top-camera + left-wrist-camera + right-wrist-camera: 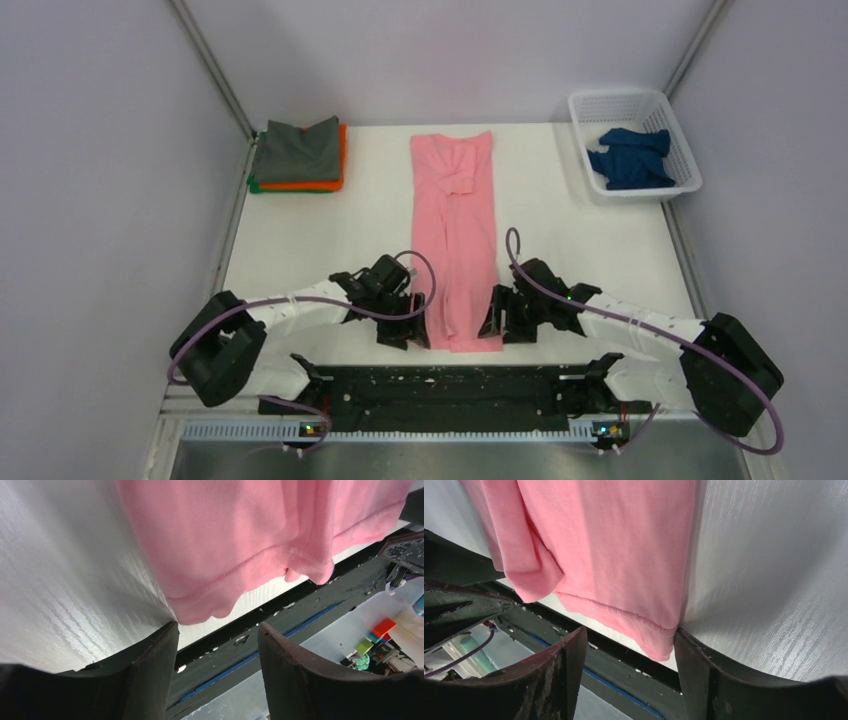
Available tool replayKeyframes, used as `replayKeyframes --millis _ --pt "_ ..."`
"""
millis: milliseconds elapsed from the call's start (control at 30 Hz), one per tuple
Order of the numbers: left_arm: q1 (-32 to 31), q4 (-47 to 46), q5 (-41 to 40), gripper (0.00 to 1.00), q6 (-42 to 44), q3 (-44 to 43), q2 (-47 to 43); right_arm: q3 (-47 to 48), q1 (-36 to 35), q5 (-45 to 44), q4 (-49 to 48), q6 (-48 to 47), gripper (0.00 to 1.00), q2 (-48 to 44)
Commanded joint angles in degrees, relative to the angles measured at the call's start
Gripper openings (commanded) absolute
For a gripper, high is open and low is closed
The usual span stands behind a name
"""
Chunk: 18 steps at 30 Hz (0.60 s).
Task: Fold and stack the t-shirts
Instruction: Grab the bottom of the folded rectangular tshirt with both arms, then fold the folded rectangular tshirt in 1/3 of the way
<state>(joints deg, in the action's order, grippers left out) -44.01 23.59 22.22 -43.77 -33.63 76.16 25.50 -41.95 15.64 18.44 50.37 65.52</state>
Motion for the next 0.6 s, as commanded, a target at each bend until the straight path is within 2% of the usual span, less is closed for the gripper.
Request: replayKeyframes --millis 0,67,167,267,400,467,567 --pt "-0.5 0.0 -6.9 0.62 1.7 -2.2 3.0 -1.9 -0.9 -1.3 0.6 0.3 0.62 1.8" --pt "-0.5 0.0 -7.1 0.54 2.2 -3.4 4.8 -1.4 -0.9 -1.0 0.3 0.3 0.59 2.4" --pt "-0.5 -0.3 -6.5 0.40 2.8 -4.6 6.8 -0.7 -0.9 -0.4 0.2 0.0 0.47 3.3" --pt "-0.5 -0.1 -7.4 0.01 2.7 -5.0 6.3 0.5 -0.9 -0.2 0.8 -0.9 0.30 3.5" --pt "-0.5 -0.3 -6.4 0.00 3.4 -5.8 3.0 3.1 -0.9 0.3 1.3 -1.4 0.05 2.6" --pt "-0.5 0.6 -5.3 0.00 4.2 -7.7 1.9 5.1 -0.9 0.3 1.7 -2.4 0.00 2.7" --pt "-0.1 2.8 -5.7 0.00 5.4 -11.5 2.0 8.9 -0.9 0.0 2.4 -4.1 0.00 3.5"
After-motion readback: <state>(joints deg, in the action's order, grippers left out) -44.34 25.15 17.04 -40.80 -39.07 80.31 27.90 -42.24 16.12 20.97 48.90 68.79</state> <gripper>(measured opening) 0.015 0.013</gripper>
